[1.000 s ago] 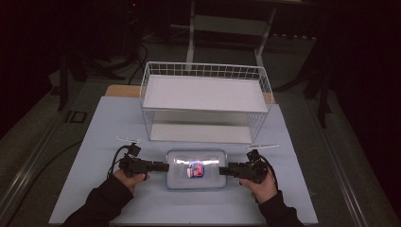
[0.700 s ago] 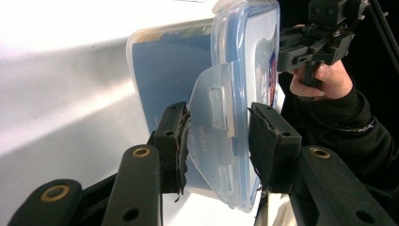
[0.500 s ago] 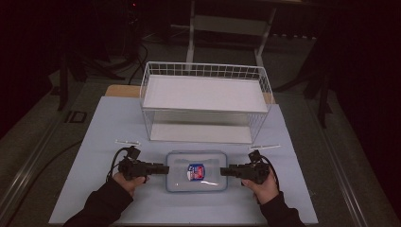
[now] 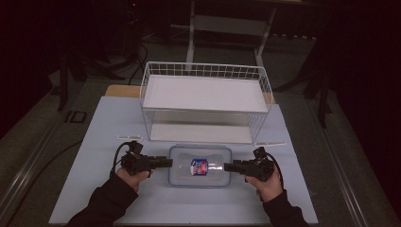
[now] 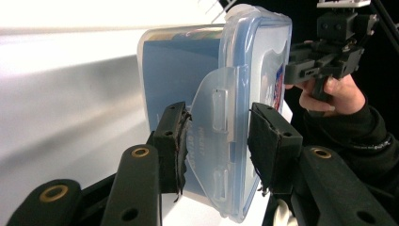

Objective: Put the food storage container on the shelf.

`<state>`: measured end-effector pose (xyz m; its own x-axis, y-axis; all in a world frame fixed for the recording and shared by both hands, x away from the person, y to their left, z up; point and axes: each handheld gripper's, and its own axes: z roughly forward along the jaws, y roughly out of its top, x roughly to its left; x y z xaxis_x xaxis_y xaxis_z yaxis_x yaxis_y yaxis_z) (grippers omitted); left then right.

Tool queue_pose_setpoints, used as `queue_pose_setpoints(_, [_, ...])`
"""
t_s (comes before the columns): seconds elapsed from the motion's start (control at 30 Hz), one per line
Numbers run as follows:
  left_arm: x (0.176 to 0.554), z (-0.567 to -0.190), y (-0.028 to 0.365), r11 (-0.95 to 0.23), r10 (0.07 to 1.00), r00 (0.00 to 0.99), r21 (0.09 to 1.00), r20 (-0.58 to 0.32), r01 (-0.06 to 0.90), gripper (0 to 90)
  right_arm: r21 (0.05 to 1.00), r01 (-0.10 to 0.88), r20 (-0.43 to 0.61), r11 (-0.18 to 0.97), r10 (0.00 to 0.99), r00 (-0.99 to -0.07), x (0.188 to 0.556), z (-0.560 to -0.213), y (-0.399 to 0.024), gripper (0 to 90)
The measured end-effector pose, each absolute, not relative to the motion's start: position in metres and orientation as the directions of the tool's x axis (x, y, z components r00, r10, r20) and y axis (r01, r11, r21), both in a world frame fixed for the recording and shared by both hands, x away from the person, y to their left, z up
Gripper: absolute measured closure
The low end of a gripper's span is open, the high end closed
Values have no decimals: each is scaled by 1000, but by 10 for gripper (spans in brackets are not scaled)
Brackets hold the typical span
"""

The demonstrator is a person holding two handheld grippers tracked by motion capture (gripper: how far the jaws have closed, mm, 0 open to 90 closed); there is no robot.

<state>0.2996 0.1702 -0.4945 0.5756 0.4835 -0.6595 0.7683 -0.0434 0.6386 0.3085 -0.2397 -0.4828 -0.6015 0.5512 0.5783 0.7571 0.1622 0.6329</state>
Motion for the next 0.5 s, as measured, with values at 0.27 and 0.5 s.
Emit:
queue_pose_setpoints(0.27, [313,-485,162,-27,485,596,670,-640,742,581,660,736,557,151,559,-614,319,-473,-248,526])
queue_pose_setpoints(0.5, [325,-477,161,-4,490,619,709,-614,706,582,689,712,540,136,558,-630,333,-465,-251,527])
